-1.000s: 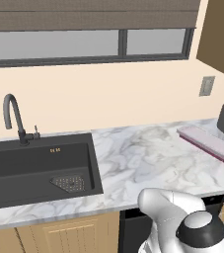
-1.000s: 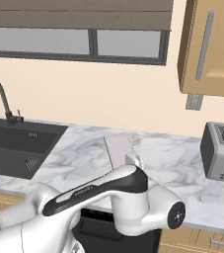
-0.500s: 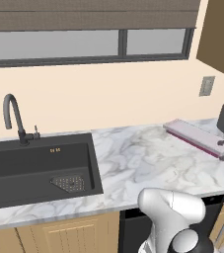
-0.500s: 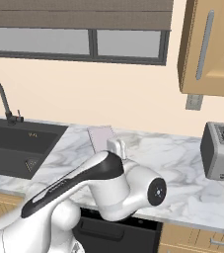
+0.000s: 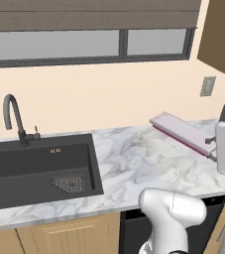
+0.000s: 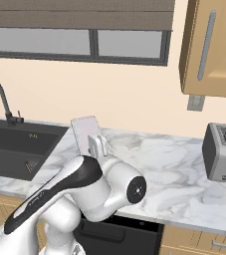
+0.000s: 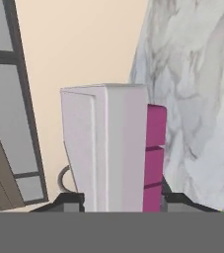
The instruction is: The ice cube tray has been filled with water. Take the tray and place it in the freezer to make ice. Close the freezer door after placing the tray.
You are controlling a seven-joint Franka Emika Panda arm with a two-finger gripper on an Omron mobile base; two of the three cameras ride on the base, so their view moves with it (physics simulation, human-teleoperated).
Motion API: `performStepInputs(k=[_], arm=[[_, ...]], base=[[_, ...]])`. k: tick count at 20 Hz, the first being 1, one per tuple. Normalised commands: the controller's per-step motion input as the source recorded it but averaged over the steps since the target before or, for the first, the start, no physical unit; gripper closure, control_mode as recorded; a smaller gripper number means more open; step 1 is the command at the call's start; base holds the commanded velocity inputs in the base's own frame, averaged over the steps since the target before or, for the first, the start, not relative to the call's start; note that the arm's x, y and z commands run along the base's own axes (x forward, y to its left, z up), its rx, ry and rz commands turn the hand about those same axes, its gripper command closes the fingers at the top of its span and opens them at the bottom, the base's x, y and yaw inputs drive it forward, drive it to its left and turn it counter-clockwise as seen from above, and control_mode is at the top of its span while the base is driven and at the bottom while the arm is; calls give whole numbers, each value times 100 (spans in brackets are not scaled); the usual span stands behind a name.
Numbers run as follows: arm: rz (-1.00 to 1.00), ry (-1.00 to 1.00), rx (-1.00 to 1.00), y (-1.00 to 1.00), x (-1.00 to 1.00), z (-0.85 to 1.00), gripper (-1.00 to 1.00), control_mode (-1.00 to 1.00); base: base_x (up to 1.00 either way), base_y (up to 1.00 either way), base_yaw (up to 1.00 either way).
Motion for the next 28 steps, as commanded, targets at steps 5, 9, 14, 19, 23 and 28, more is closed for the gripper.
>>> performStepInputs(k=[5,9,14,19,23,28], arm=[[0,-10,0,34,0,25,100,-100],[0,0,-3,26,-5,21,100,-100],[0,0,-2,19,-14,22,100,-100],[0,0,0,4,-24,5,100,-100],[0,0,0,0,-9,1,100,100],[0,0,0,0,0,0,100,100]], base=[[0,0,0],[0,0,0],[0,0,0],[0,0,0],[-36,0,0],[-68,0,0]])
